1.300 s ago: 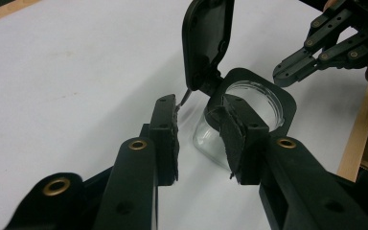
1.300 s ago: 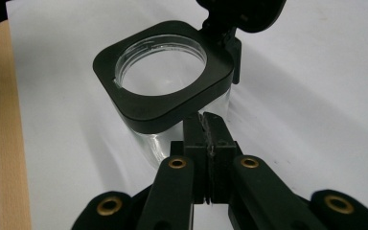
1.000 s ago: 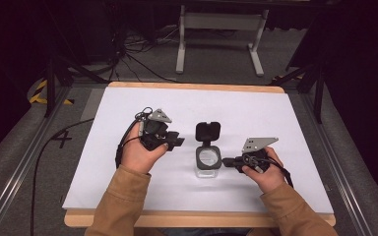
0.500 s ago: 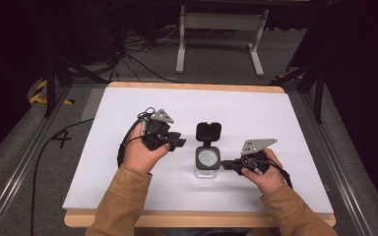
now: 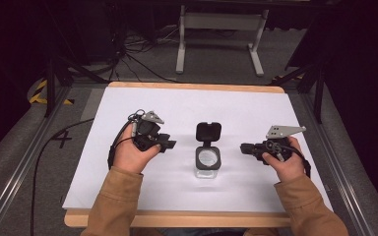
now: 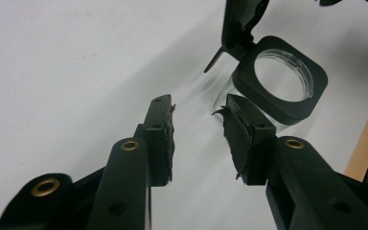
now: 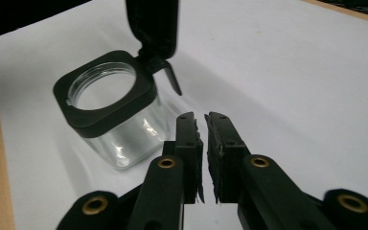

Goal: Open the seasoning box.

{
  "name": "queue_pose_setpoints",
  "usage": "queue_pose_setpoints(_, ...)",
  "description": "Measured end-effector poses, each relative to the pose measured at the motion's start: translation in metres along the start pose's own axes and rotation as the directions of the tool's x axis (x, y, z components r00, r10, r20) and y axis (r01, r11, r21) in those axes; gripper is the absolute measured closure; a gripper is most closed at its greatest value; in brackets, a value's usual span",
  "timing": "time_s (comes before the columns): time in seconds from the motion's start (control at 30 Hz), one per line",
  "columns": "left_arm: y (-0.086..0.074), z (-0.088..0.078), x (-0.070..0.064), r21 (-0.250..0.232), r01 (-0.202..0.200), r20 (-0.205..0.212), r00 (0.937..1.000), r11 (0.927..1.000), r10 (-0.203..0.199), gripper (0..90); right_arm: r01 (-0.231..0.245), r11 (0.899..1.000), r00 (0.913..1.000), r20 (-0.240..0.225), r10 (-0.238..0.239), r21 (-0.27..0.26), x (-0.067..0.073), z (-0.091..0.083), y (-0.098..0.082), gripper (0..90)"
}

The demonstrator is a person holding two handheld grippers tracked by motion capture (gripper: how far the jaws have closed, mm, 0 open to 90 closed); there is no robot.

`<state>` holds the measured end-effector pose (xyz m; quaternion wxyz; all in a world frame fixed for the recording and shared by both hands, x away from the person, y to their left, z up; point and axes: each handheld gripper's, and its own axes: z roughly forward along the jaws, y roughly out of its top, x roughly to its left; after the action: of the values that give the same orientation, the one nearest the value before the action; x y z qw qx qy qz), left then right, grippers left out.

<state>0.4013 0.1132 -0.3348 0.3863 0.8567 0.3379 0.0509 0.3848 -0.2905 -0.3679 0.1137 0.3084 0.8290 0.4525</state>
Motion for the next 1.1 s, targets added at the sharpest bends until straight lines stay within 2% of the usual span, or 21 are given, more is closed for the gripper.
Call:
queue_pose_setpoints(0.2, -0.007, 0.002, 0.013, 0.016, 0.044, -0.015, 0.9989, 0.9989, -0.044, 62.9, -0.043, 0.999, 0.9961, 0.078, 0.042, 0.018, -0.018, -0.011, -0.005, 75.9)
queue_pose_setpoints(0.27, -0.009, 0.003, 0.019, 0.023, 0.057, -0.018, 0.9982, 0.9981, -0.057, 62.7, -0.064, 0.998, 0.9940, 0.090, 0.062, 0.019, -0.025, -0.014, -0.008, 74.3)
queue_pose_setpoints(0.37, -0.012, 0.006, 0.024, 0.026, 0.082, -0.021, 0.9964, 0.9963, -0.082, 62.6, -0.095, 0.995, 0.9885, 0.122, 0.090, 0.035, -0.036, -0.016, -0.015, 73.5)
queue_pose_setpoints(0.5, -0.015, 0.010, 0.030, 0.037, 0.097, -0.026, 0.9951, 0.9946, -0.096, 61.7, -0.137, 0.989, 0.9792, 0.159, 0.126, 0.059, -0.049, -0.015, -0.024, 71.9)
queue_pose_setpoints(0.57, -0.015, 0.012, 0.032, 0.051, 0.096, -0.027, 0.9951, 0.9941, -0.095, 61.5, -0.150, 0.987, 0.9773, 0.161, 0.138, 0.064, -0.051, -0.014, -0.027, 71.0)
queue_pose_setpoints(0.6, -0.016, 0.014, 0.033, 0.057, 0.106, -0.027, 0.9941, 0.9927, -0.105, 61.4, -0.163, 0.983, 0.9714, 0.188, 0.144, 0.088, -0.056, -0.012, -0.031, 69.1)
queue_pose_setpoints(0.7, -0.019, 0.018, 0.038, 0.084, 0.121, -0.029, 0.9925, 0.9891, -0.119, 61.2, -0.174, 0.979, 0.9669, 0.206, 0.150, 0.104, -0.059, -0.010, -0.035, 68.3)
queue_pose_setpoints(0.83, -0.020, 0.020, 0.040, 0.096, 0.134, -0.029, 0.9908, 0.9863, -0.132, 60.9, -0.215, 0.966, 0.9534, 0.246, 0.175, 0.145, -0.070, -0.006, -0.046, 65.0)
queue_pose_setpoints(0.97, -0.020, 0.022, 0.041, 0.103, 0.124, -0.028, 0.9921, 0.9869, -0.122, 59.5, -0.239, 0.954, 0.9400, 0.289, 0.181, 0.179, -0.077, -0.002, -0.055, 61.0)
queue_pose_setpoints(1.0, -0.020, 0.022, 0.040, 0.101, 0.132, -0.027, 0.9912, 0.9861, -0.130, 59.0, -0.238, 0.952, 0.9374, 0.302, 0.174, 0.191, -0.078, -0.001, -0.056, 60.3)
queue_pose_setpoints(1.1, -0.020, 0.023, 0.040, 0.081, 0.116, -0.030, 0.9931, 0.9899, -0.114, 57.5, -0.258, 0.941, 0.9245, 0.339, 0.175, 0.218, -0.082, 0.001, -0.061, 55.9)
